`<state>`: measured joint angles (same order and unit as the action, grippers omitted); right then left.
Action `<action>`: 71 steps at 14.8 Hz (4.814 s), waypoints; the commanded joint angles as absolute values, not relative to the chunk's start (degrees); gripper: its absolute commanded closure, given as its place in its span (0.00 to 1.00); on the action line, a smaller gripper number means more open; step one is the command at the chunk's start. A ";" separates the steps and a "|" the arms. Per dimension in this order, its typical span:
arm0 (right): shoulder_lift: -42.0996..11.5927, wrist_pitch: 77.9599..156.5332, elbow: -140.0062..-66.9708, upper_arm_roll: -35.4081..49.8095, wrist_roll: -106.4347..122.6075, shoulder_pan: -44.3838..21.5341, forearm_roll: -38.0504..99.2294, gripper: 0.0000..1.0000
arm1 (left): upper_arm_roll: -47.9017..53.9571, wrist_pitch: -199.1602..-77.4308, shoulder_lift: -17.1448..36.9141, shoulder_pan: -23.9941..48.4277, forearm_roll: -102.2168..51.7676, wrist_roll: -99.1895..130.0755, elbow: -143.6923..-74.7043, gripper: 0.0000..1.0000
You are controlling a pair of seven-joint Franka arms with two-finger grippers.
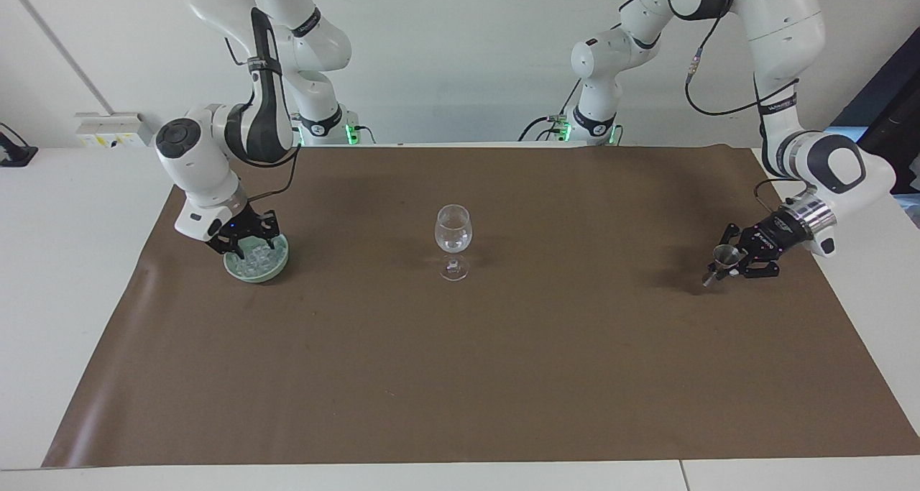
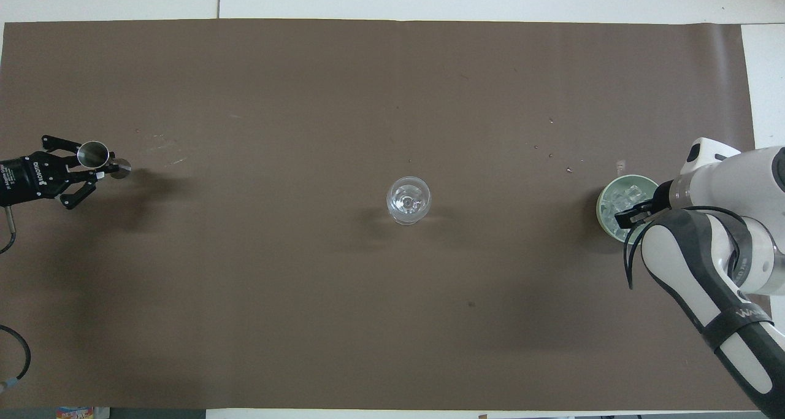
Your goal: Pour wine and add ice with both arms
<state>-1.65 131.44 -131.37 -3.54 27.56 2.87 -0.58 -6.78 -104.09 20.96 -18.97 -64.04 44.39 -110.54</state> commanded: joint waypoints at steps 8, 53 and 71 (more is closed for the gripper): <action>-1.05 134.12 -133.42 -3.16 30.59 3.95 0.70 0.47 | -6.86 -107.84 19.60 -19.68 -73.47 41.57 -117.24 1.00; -13.44 100.26 -81.56 -1.58 -27.66 -29.34 6.33 0.86 | -7.91 -82.45 23.46 -28.92 -51.34 42.19 -93.98 0.00; -14.68 102.22 -88.33 -1.67 -32.87 -34.80 5.80 0.76 | -7.38 -83.24 15.40 -16.36 -28.66 35.71 -75.50 0.00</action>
<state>-16.24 102.33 -86.24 -1.67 -32.06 -34.96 5.45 -6.86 -83.91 18.83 -18.73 -33.62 39.77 -74.65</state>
